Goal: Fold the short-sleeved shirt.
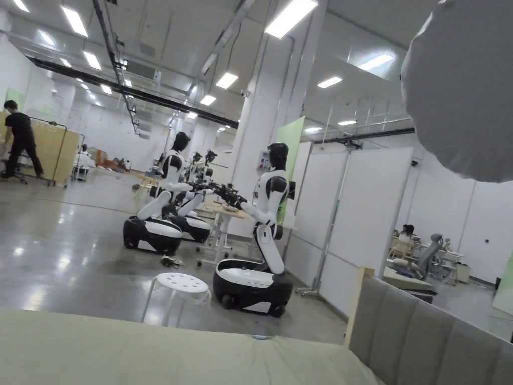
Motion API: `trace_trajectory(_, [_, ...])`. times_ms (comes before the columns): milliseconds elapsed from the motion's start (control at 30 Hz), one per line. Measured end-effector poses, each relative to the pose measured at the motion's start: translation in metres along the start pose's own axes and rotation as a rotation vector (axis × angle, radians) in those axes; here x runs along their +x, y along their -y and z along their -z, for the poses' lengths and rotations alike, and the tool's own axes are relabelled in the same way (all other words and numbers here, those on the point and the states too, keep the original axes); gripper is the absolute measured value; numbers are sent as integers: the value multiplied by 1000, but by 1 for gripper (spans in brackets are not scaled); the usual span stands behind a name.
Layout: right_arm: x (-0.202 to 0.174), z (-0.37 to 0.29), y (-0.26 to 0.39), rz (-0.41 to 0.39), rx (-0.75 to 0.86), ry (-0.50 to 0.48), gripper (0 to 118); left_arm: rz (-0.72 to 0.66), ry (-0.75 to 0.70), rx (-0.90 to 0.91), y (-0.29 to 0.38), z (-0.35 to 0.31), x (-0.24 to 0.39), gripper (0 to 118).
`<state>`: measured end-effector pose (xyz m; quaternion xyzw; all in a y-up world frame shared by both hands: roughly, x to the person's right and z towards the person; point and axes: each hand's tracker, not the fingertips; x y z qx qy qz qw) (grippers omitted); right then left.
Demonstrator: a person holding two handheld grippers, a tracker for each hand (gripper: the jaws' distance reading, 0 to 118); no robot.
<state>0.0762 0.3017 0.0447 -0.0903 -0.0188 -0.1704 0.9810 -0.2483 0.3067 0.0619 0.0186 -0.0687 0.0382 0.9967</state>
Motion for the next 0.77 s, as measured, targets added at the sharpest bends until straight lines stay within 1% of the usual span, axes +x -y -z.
trace_trajectory(33, [-1, 2, 1, 16, 0, 26, 118, -10, 4, 2, 1, 1, 0, 58])
trace_trajectory(100, [-1, 7, 5, 47, -12, 37, 118, -35, 18, -3, 2, 5, 1, 58])
trace_trajectory(200, [1, 14, 8, 98, -63, 24, 118, -52, 35, -18, 5, 10, 2, 58])
trace_trajectory(300, [6, 20, 11, 126, -92, 12, 118, -57, 40, -40, 9, 14, 4, 58])
trace_trajectory(400, [9, 26, 17, 133, -101, 19, 118, -52, 54, -63, 11, 19, 7, 58])
trace_trajectory(533, [12, 38, 23, 125, -126, 74, 118, -38, 63, -70, 15, 24, 11, 58])
trace_trajectory(700, [13, 55, 40, 129, -153, 67, 118, -23, 77, -101, 25, 40, 16, 58])
trace_trajectory(767, [11, 60, 43, 111, -168, 56, 118, -16, 84, -114, 30, 47, 18, 58])
